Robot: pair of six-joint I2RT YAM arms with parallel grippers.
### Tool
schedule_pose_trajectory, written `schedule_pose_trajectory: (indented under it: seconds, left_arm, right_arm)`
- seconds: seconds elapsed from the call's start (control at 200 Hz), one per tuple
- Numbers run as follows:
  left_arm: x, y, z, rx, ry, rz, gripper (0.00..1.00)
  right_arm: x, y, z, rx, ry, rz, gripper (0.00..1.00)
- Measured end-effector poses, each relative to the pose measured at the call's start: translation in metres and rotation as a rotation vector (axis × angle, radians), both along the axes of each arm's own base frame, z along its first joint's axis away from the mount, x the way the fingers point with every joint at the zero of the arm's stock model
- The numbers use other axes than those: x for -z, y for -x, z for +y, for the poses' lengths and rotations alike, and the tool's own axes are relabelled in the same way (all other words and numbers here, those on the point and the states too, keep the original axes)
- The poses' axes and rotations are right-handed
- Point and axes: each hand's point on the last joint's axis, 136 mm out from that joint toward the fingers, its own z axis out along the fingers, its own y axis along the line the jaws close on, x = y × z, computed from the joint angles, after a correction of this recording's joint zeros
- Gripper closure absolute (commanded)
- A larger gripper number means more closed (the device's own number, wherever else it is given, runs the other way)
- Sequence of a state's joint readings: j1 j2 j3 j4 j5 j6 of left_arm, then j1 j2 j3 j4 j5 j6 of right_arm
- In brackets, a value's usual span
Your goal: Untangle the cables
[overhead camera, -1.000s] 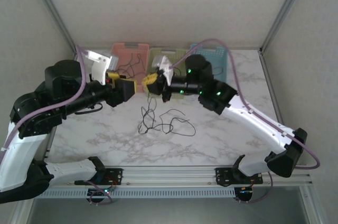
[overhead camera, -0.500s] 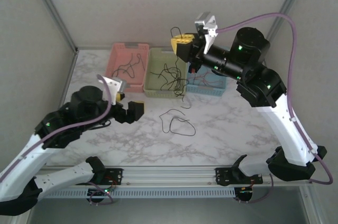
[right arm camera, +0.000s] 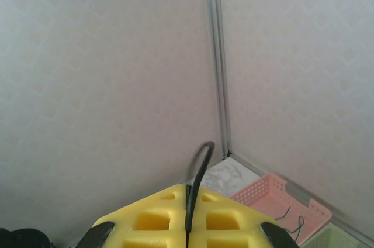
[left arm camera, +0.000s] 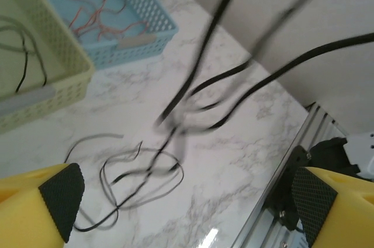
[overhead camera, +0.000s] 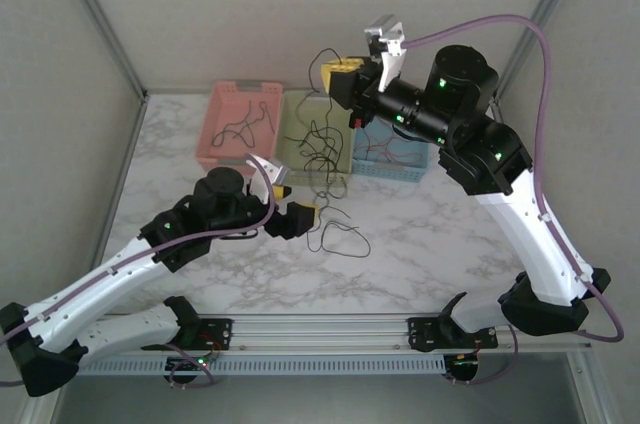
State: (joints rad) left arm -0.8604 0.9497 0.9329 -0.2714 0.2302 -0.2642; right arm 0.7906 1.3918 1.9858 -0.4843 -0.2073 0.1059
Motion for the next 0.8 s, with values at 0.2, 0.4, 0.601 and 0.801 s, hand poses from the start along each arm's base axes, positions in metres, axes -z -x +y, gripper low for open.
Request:
schedule_pose_trajectory:
  seconds: [0.2, 0.4, 0.601, 0.801]
  left_arm:
    - [0.007, -0.009, -0.017, 0.035, -0.013, -0.027, 0.28]
    - [0.003, -0.015, -0.017, 0.018, -0.016, -0.064, 0.37]
    - [-0.008, -0.023, -0.017, -0.013, 0.011, -0.108, 0.30]
    - [-0.009, -0.024, -0.017, -0.006, -0.002, -0.140, 0.31]
  right_arm:
    - [0.007, 0.000, 0.002, -0.008, 0.003, 0.024, 1.00]
    - [0.015, 0.001, 0.006, -0.029, 0.014, 0.044, 1.00]
    - [0.015, 0.003, 0.004, -0.028, 0.012, 0.042, 1.00]
    - [0.008, 0.008, -0.001, -0.032, -0.003, 0.032, 1.00]
